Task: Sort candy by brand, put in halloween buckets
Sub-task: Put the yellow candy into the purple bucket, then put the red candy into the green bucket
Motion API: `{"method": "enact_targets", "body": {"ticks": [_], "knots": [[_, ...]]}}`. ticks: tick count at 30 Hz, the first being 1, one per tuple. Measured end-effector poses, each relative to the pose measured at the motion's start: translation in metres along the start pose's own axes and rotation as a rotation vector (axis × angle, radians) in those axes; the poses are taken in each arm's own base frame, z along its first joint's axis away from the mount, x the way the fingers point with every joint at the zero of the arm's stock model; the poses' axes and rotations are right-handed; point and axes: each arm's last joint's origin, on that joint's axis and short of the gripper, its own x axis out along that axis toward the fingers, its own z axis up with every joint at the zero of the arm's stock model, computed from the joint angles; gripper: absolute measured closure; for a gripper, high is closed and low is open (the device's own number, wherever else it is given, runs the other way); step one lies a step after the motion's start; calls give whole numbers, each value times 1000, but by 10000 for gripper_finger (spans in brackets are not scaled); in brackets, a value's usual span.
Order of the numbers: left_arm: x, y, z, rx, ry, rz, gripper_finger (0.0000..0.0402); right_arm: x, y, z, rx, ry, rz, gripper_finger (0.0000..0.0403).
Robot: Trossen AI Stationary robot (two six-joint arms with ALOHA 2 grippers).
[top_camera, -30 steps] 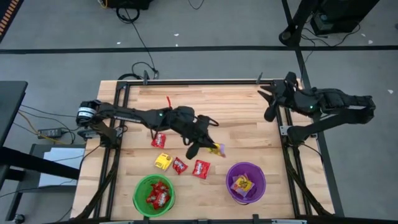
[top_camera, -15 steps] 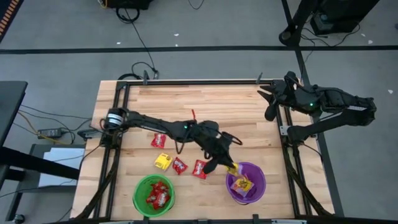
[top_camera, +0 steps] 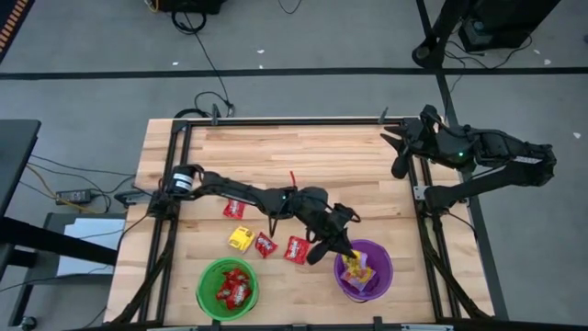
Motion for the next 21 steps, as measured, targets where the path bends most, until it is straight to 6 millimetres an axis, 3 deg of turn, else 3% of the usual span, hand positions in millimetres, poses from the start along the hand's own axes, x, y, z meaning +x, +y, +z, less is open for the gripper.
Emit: {"method": "enact_targets", "body": {"ticks": [6, 10, 21], "knots": [[0, 5, -4, 3, 9, -4, 391, 0, 1, 0, 3, 2, 23, 302], [1, 3, -4, 31, 4, -12, 363, 0, 1, 0, 3, 2, 23, 302], [0, 5, -3, 56, 2, -20, 181, 0, 1, 0, 3, 2, 23, 302]]}}
